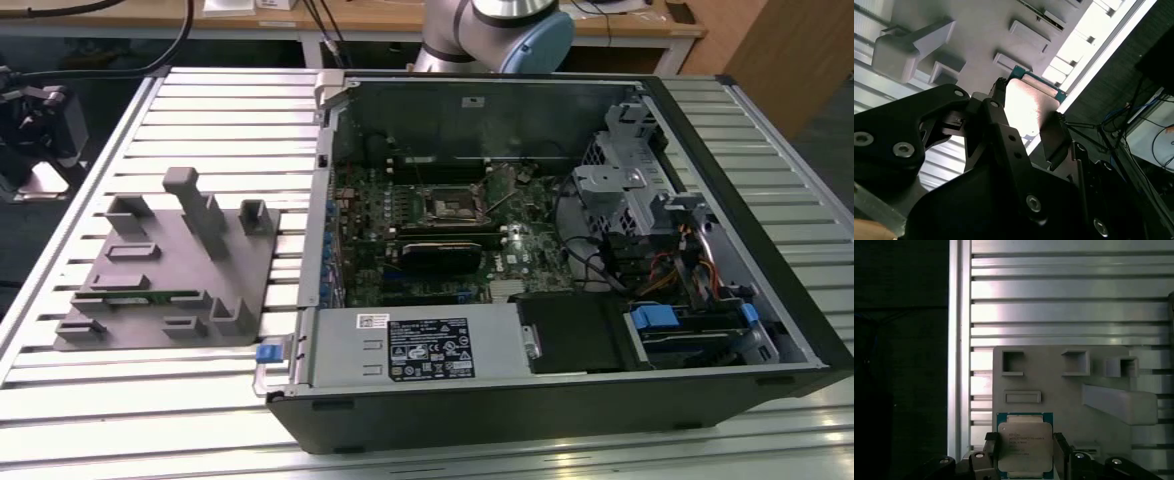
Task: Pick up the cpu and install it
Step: 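Pick up the cpu and move it towards the insertion slot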
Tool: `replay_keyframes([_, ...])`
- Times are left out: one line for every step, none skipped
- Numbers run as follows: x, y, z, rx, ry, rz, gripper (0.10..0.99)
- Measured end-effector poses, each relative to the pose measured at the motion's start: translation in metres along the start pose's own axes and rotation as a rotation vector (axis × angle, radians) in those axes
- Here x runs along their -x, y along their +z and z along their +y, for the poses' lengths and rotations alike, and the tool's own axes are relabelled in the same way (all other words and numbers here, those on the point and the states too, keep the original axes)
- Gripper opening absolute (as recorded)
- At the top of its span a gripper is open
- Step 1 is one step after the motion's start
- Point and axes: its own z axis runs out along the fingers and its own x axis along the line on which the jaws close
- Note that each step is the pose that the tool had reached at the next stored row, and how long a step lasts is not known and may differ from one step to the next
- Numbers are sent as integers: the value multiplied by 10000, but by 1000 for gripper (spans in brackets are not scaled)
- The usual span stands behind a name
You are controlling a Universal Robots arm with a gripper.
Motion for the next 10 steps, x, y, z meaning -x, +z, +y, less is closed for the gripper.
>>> replay_keyframes([0, -9, 1, 0, 0, 1, 525])
replay_keyframes([0, -17, 1, 0, 0, 1, 525])
replay_keyframes([0, -26, 2, 0, 1, 0, 525])
replay_keyframes([0, -35, 2, 0, 1, 0, 525])
replay_keyframes([0, -46, 3, -1, 2, 1, 525])
replay_keyframes([0, -57, 4, 0, 3, -1, 525])
replay_keyframes([-1, -69, 5, 0, 3, 0, 525])
replay_keyframes([-1, -80, 5, 0, 4, 0, 525])
replay_keyframes([-1, -91, 6, 0, 6, 0, 525])
replay_keyframes([-1, -102, 7, 0, 7, 0, 525])
